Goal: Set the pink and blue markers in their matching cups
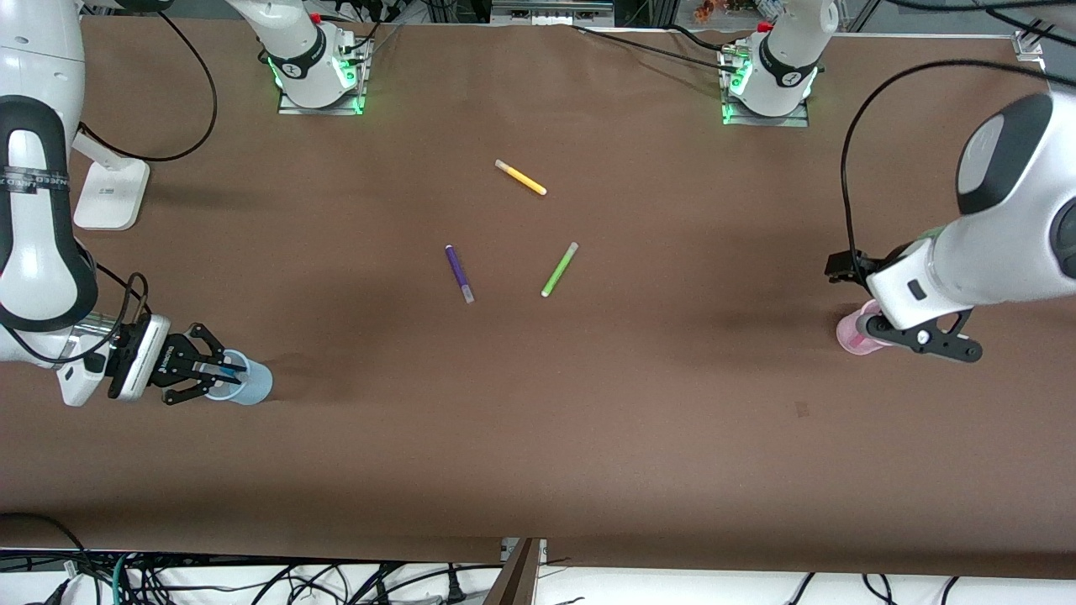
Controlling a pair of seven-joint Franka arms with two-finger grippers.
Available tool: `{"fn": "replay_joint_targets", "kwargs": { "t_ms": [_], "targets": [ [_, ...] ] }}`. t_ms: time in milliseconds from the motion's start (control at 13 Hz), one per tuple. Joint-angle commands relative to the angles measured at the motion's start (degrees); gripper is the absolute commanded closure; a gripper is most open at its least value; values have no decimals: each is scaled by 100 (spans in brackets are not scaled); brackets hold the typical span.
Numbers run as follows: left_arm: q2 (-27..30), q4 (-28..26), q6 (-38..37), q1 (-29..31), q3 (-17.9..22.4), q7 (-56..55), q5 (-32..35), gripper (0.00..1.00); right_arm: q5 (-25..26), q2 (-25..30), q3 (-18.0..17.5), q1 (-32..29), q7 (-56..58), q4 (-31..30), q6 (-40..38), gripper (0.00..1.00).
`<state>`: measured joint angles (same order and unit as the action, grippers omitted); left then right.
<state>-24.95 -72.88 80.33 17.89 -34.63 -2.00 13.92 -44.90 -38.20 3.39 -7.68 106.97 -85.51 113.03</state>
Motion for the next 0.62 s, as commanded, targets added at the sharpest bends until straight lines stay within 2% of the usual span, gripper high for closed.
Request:
{"fn": "replay_joint_targets", "kwargs": {
  "t_ms": [0, 77, 154, 231, 385, 538],
  "targets": [
    [612, -68, -26, -888, 1259, -213, -650, 0, -159, 24, -93, -129, 166, -36, -44, 90],
    [710, -68, -18, -1231, 1866, -161, -1001, 0, -159, 32, -93, -146, 105, -36, -62, 62],
    [841, -120, 17, -1600, 2429, -73, -1222, 0, -177, 32, -93, -147, 53, -27, -88, 28],
    [869, -138, 18, -1874, 2791, 50, -1277, 0, -168, 41, -93, -147, 8, 42, -97, 0],
    [1035, -356, 96, -2087, 3102, 182, -1469, 0, -142, 32, -84, -147, -175, 314, -193, 0],
    [1587, -1197, 577, -2062, 3164, 191, -1558, 0, -81, 76, -84, -120, -675, 464, -360, 0]
  ]
}}
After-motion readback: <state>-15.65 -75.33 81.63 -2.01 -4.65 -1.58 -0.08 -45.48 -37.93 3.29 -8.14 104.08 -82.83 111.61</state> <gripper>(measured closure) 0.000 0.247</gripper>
